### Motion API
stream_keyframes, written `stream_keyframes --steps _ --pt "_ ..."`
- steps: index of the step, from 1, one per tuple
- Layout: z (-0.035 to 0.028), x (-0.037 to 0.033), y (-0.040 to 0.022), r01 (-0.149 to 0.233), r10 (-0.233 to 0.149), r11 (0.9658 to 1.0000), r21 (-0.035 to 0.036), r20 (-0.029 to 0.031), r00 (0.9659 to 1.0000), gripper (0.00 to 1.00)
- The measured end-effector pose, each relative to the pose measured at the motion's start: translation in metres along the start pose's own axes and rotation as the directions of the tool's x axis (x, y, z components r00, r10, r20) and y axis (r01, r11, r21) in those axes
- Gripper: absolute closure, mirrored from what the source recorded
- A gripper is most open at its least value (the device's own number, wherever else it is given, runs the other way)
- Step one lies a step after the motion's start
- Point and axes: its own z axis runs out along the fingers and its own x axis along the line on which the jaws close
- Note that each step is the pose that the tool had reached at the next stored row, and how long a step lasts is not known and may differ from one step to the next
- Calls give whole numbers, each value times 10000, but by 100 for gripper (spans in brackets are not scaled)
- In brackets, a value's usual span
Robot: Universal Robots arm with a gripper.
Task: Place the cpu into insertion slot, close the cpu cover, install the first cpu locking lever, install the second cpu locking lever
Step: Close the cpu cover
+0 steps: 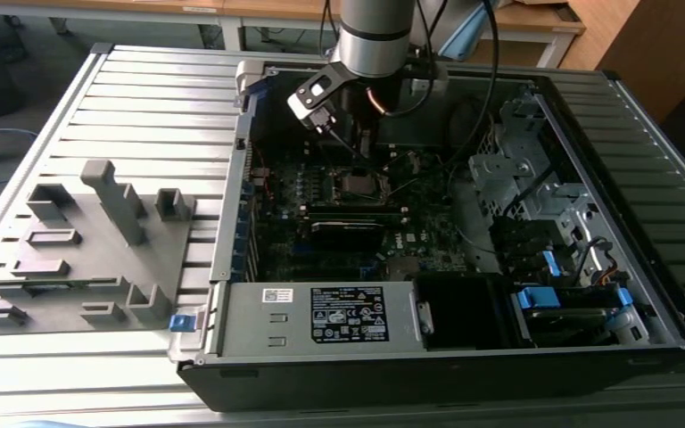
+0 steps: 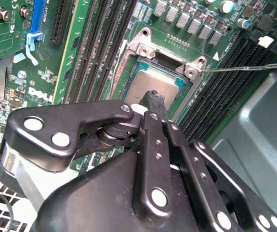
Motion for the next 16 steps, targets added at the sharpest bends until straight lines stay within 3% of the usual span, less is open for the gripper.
stream_keyframes --steps 4,16 --pt "-128 -4 6 0 0 10000 -1 -7 10000 89" --pt "-339 -11 15 1 -1 10000 10 12 10000 89"
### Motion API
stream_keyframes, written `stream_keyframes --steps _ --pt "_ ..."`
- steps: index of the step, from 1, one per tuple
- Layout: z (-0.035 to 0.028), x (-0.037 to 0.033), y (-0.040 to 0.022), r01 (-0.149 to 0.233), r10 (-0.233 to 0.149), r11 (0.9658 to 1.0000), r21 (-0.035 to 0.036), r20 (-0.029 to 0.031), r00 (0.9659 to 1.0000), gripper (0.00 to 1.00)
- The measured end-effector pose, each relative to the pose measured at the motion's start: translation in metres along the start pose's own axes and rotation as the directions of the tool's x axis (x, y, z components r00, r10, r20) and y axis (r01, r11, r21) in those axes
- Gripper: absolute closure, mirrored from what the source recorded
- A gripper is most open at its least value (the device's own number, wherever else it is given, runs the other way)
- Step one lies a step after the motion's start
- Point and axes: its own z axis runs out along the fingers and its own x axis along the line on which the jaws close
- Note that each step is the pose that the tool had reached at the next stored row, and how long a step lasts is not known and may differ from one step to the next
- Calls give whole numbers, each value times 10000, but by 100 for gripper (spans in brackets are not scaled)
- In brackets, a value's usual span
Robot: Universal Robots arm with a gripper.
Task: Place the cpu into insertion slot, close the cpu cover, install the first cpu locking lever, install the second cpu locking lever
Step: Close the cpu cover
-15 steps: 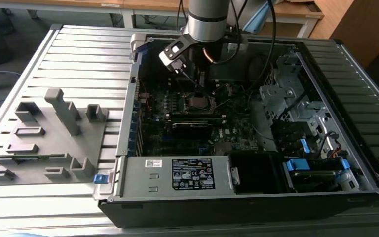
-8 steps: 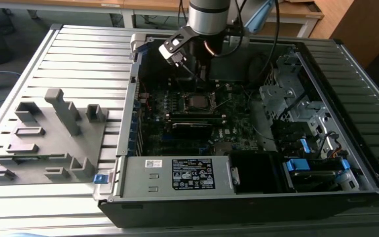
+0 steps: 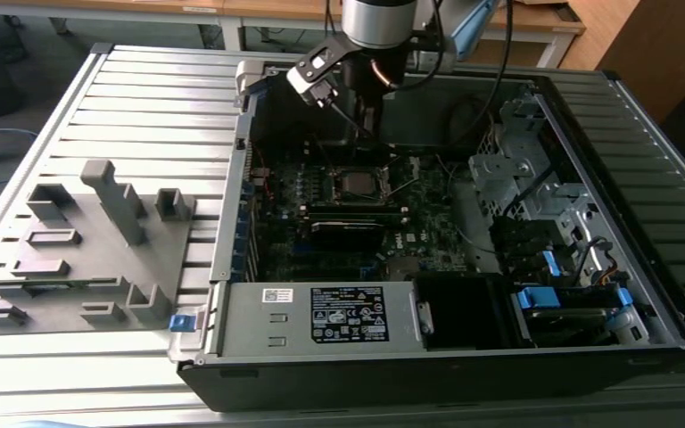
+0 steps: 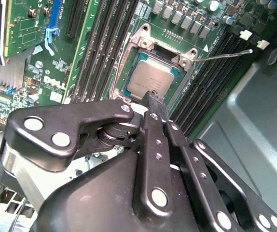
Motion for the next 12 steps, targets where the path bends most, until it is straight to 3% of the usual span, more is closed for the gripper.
stream_keyframes --steps 8,12 --pt "-3 0 1 1 -1 10000 0 -1 10000 89" --pt "-2 3 32 0 0 10000 0 0 10000 89"
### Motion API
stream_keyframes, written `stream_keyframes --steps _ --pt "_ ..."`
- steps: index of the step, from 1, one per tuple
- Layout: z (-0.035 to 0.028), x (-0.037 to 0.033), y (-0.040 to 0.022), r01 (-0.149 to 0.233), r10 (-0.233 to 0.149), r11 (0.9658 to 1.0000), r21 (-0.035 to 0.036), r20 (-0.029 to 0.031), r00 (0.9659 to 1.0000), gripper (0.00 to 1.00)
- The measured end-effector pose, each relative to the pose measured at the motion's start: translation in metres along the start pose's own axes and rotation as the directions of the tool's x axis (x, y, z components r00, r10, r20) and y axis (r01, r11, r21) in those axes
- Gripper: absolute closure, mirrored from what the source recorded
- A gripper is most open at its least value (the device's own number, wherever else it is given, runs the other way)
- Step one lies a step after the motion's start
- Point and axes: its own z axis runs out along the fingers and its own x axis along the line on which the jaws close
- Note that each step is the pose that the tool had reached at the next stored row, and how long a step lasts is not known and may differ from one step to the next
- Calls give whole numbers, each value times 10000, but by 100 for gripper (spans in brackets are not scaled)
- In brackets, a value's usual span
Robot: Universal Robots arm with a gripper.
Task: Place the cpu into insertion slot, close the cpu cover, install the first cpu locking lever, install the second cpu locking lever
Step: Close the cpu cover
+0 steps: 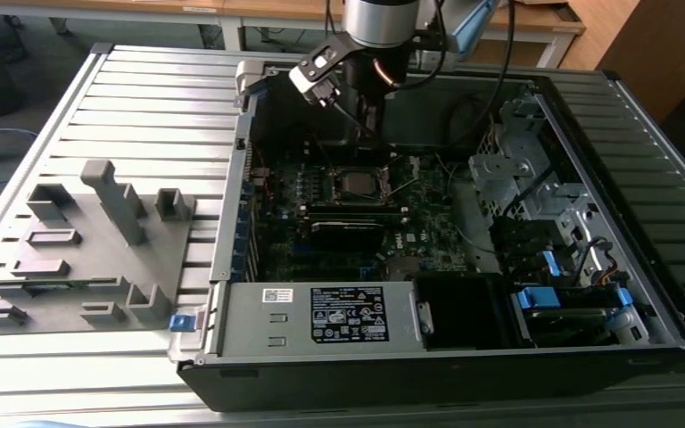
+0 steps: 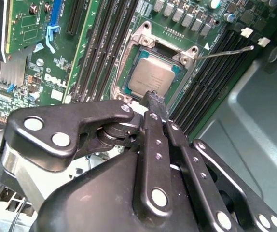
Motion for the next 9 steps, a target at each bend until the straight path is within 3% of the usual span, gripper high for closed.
stream_keyframes --steps 9 --pt "5 13 130 1 -1 10000 0 -1 10000 89"
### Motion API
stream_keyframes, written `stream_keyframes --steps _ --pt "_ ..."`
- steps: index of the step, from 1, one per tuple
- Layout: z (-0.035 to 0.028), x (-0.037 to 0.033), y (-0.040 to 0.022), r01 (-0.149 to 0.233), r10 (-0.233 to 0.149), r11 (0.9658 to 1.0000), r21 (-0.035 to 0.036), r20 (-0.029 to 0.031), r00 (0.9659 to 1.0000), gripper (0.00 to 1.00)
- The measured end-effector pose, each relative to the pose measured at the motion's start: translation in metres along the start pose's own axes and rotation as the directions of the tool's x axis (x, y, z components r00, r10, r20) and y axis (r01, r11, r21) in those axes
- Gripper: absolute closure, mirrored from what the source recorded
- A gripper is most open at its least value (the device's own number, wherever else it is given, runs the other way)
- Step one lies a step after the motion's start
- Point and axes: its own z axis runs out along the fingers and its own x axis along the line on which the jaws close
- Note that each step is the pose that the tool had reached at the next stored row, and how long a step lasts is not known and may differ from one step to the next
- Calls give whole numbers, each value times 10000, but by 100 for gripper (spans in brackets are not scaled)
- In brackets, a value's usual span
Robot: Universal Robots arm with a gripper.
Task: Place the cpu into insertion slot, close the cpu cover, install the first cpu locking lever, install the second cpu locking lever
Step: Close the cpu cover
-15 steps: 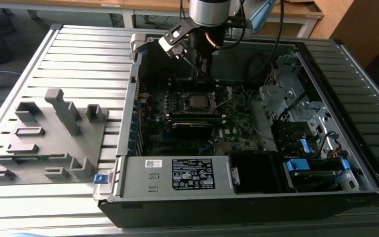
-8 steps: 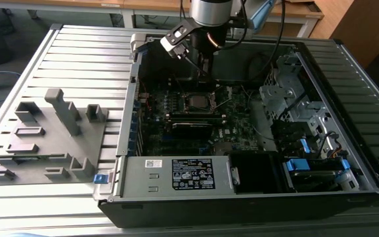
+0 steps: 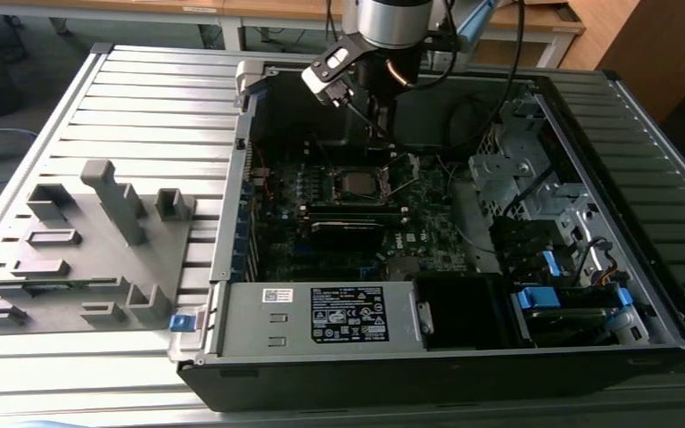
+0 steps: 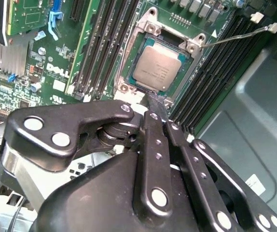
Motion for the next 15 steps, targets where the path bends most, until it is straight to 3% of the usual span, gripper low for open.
stream_keyframes --steps 9,11,15 --pt "-43 0 7 1 -1 10000 -1 -5 10000 89" --pt "-42 2 30 0 0 10000 0 -2 10000 89" --pt "-35 13 135 0 0 10000 0 -3 10000 89"
